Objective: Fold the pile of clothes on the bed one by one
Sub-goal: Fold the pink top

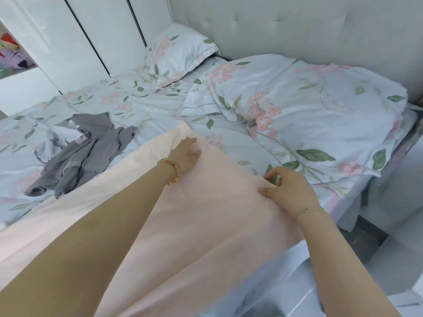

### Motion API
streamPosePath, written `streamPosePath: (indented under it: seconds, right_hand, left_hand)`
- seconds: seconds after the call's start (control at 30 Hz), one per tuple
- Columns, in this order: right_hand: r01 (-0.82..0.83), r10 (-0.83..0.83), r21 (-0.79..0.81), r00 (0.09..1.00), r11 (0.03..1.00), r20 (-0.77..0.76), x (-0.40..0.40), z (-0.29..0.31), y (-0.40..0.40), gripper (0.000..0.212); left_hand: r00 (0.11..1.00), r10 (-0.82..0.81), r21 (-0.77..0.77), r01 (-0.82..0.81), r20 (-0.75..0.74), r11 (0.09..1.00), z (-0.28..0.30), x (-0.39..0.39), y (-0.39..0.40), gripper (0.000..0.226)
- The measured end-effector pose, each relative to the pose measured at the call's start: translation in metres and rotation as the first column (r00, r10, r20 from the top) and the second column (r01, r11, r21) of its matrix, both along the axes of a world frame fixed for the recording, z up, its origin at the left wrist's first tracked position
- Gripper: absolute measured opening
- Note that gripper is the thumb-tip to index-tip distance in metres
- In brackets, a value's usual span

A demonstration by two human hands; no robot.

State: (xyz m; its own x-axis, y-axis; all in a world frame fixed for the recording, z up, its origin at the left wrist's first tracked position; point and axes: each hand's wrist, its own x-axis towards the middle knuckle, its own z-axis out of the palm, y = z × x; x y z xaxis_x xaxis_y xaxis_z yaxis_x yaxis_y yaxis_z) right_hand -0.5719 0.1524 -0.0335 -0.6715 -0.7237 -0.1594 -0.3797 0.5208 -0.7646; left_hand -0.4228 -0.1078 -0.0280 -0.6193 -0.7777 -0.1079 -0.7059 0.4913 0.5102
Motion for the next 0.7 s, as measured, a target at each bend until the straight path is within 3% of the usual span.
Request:
streamPosePath:
  seconds: [0.13,0.23,0.37,0.43,0.53,0.6,0.7]
  right_hand:
    - [-0.062,0.071,0.051,0.978,0.997,-0.195,0.011,0.009,-0.001,0.039]
    - [-0.209,0.197,-0.016,0.941,0.978,-0.274,0.028,0.021,0.003,0.046]
    - [-0.521,0.436,-0.196,0.828,0.831,-0.352,0.061,0.027,0.026,0.021]
    - [-0.617,0.534,-0.201,0.772,0.761,-0.345,0.078,0.021,0.042,0.016]
    - [-0.715,0.663,-0.149,0.693,0.683,-0.282,0.090,0.010,0.061,0.021]
    - [-0.760,0.710,-0.034,0.622,0.650,-0.331,0.091,0.000,0.070,0.037]
    - [-0.762,0.706,0.137,0.496,0.633,-0.505,0.088,-0.016,0.078,0.064]
  left_hand:
    - [0.974,-0.226,-0.141,0.219,-0.033,0.966,0.015,0.048,0.075,0.033]
    - [0.963,-0.266,-0.186,0.254,-0.045,0.949,0.026,0.104,0.149,0.012]
    - [0.968,-0.246,-0.131,0.251,0.049,0.959,0.025,0.170,0.221,0.018]
    - [0.963,-0.249,-0.166,0.263,0.098,0.950,0.016,0.194,0.244,0.030]
    - [0.950,-0.220,-0.320,0.284,0.222,0.904,-0.002,0.217,0.262,0.052]
    - [0.950,-0.150,-0.429,0.261,0.274,0.865,-0.009,0.227,0.270,0.059]
    - [0.982,-0.079,-0.523,0.158,0.170,0.838,-0.016,0.240,0.275,0.040]
